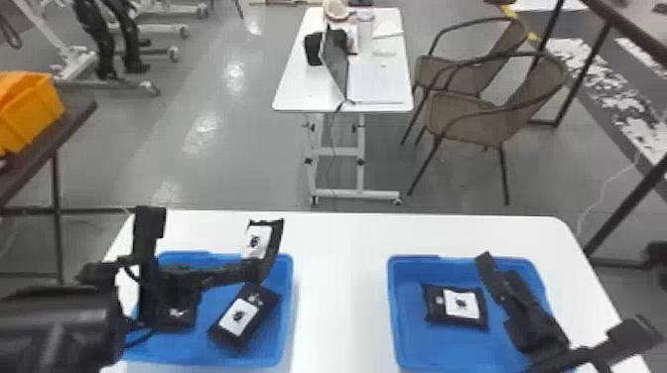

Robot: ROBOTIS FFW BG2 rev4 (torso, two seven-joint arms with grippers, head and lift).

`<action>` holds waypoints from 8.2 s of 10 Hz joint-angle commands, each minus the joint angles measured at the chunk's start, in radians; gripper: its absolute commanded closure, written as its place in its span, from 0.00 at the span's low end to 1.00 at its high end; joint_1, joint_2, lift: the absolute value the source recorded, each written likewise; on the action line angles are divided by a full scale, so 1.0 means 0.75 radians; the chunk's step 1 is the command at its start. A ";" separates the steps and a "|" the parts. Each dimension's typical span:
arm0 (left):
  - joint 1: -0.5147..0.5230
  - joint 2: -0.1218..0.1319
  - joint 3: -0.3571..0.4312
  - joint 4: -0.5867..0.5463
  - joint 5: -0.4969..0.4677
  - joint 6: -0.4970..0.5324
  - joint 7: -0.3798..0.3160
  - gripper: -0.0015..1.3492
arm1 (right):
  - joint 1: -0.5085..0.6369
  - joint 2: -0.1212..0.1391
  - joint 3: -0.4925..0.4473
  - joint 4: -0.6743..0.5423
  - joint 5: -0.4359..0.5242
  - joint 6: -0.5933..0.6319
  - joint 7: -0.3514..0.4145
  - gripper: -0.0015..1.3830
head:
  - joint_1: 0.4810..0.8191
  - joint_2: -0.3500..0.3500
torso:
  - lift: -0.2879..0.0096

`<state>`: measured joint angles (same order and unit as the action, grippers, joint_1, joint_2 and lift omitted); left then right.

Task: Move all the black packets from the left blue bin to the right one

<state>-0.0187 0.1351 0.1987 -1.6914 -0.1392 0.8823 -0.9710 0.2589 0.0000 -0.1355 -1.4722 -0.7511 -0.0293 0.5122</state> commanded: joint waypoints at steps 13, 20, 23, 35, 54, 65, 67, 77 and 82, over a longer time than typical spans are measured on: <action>-0.513 -0.125 -0.541 0.605 -0.054 -0.446 -0.284 0.89 | -0.282 -0.014 0.240 0.071 0.138 0.070 0.139 0.11 | 0.63 0.36 | 0.97; -0.542 -0.152 -0.535 0.643 -0.041 -0.473 -0.295 0.89 | -0.288 0.001 0.293 0.126 0.065 0.070 0.145 0.79 | 0.63 0.35 | 0.97; -0.507 -0.152 -0.492 0.643 0.044 -0.475 -0.248 0.79 | -0.278 0.001 0.297 0.155 0.014 0.035 0.147 0.79 | 0.63 0.36 | 0.97; 0.107 -0.109 0.150 0.116 0.449 -0.491 0.037 0.00 | -0.167 0.001 -0.048 0.439 0.073 -0.049 0.049 0.51 | 0.63 0.43 | 0.97; -0.036 -0.090 -0.022 0.069 -0.630 0.171 0.076 0.05 | -0.071 0.001 -0.006 -0.084 -0.048 -0.071 0.021 0.09 | 0.63 0.64 | 0.97; -0.354 -0.064 -0.204 0.785 -0.741 0.012 -0.057 0.04 | -0.073 0.001 0.007 -0.043 -0.103 -0.071 0.045 0.09 | 0.63 0.53 | 0.97; -0.364 -0.066 -0.206 0.807 -0.759 0.014 -0.057 0.05 | -0.071 0.001 0.007 -0.037 -0.117 -0.071 0.049 0.09 | 0.63 0.53 | 0.97; -0.364 -0.066 -0.136 0.838 -0.770 -0.013 -0.055 0.63 | -0.085 0.001 0.035 0.008 -0.195 -0.071 0.086 0.09 | 0.63 0.58 | 0.97; -0.368 -0.059 -0.173 0.834 -0.829 -0.119 -0.104 0.83 | -0.098 0.001 0.064 0.016 -0.216 -0.071 0.105 0.09 | 0.63 0.58 | 0.97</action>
<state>-0.2960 0.0886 0.0698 -1.0658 -0.7625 0.8057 -1.0486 0.1872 0.0000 -0.0920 -1.4604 -0.9127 -0.0831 0.5900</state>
